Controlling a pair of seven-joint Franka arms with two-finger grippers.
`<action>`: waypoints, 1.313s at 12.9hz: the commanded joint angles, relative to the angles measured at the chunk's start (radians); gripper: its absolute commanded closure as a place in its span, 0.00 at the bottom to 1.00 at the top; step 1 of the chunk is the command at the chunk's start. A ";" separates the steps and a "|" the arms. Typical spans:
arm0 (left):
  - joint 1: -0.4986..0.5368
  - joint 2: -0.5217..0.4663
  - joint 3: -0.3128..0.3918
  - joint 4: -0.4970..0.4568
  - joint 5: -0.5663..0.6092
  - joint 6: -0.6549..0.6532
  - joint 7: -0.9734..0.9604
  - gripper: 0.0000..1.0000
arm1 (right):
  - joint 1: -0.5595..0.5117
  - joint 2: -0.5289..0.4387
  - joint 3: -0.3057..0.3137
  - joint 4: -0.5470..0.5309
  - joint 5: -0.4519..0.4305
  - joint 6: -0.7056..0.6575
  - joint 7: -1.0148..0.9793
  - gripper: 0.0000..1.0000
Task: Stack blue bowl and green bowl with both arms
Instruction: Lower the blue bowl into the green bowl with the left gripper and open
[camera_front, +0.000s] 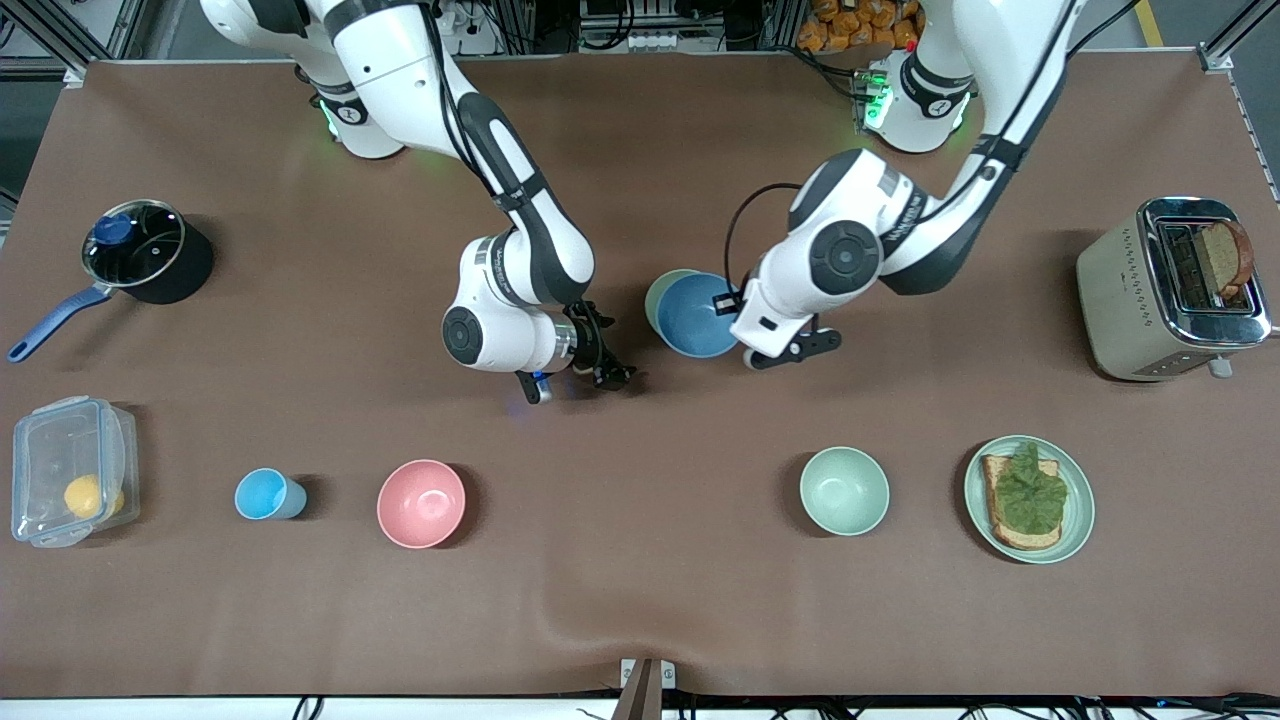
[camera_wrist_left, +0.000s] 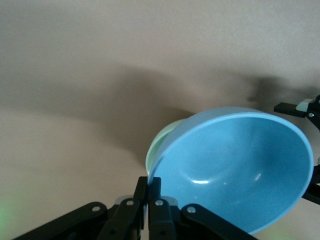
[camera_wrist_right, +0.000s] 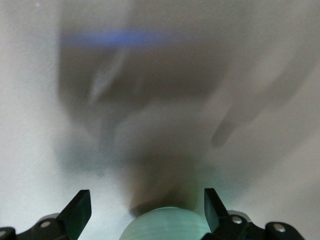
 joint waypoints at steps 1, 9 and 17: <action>-0.007 -0.011 -0.002 -0.067 -0.009 0.079 -0.015 1.00 | 0.004 -0.024 0.003 -0.031 0.005 0.010 -0.009 0.00; -0.030 0.000 -0.002 -0.137 -0.011 0.163 -0.015 1.00 | 0.007 -0.032 0.003 -0.031 0.005 0.007 -0.009 0.00; -0.052 0.018 -0.003 -0.177 -0.019 0.243 -0.016 1.00 | 0.008 -0.032 0.003 -0.032 0.004 0.006 -0.007 0.00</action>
